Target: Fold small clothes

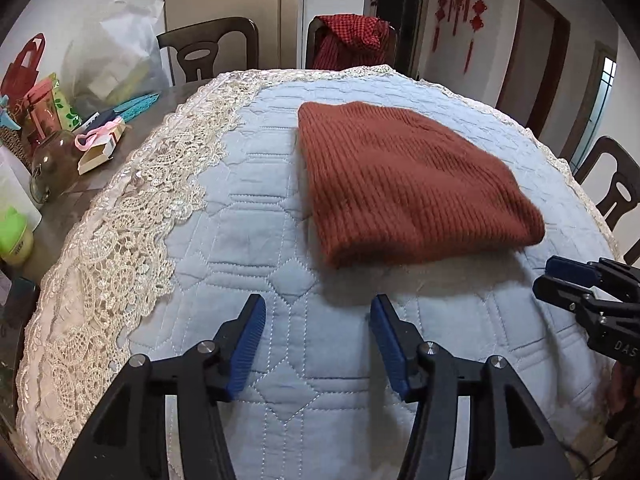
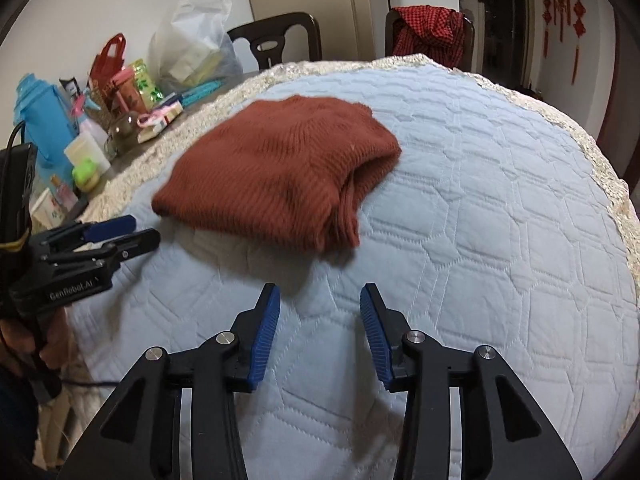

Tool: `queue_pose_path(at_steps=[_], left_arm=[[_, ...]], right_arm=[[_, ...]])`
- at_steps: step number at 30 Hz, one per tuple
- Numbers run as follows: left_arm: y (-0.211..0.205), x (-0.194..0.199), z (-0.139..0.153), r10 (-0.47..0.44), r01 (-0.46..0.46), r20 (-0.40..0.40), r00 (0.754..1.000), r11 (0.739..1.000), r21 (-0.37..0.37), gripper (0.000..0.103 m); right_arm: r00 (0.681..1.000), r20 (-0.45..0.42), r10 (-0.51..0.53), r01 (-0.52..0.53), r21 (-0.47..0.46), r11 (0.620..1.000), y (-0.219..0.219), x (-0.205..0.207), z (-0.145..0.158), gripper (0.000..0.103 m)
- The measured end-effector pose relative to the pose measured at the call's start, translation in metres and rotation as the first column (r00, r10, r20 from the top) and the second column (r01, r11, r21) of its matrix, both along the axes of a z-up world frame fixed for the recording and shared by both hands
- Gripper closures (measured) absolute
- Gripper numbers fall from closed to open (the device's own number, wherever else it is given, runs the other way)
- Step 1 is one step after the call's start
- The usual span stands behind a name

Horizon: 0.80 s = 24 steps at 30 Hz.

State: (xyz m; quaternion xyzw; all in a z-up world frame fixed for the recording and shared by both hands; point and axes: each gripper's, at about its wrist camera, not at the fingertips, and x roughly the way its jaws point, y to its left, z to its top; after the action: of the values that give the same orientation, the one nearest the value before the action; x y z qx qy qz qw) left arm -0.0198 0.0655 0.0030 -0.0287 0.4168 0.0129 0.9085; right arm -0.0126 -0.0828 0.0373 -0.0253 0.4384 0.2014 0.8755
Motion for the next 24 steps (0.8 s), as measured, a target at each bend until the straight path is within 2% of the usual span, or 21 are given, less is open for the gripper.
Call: queue_pose_path(at_steps=[7,24], left_arm=[[-0.011,0.001,-0.003,-0.036,0.036,-0.002,0.999,0.998,0.054,0.03],[-0.011,0.001,-0.004,-0.025,0.025,-0.006,1.0,0.999,0.046,0.025]], right_arm=[[1.0,0.013,0.006,-0.005,-0.035,0.999,0.003,-0.003,-0.006,0.056],[1.0,0.016,0.009,-0.009,-0.039,0.999,0.005,-0.005,-0.006,0.053]])
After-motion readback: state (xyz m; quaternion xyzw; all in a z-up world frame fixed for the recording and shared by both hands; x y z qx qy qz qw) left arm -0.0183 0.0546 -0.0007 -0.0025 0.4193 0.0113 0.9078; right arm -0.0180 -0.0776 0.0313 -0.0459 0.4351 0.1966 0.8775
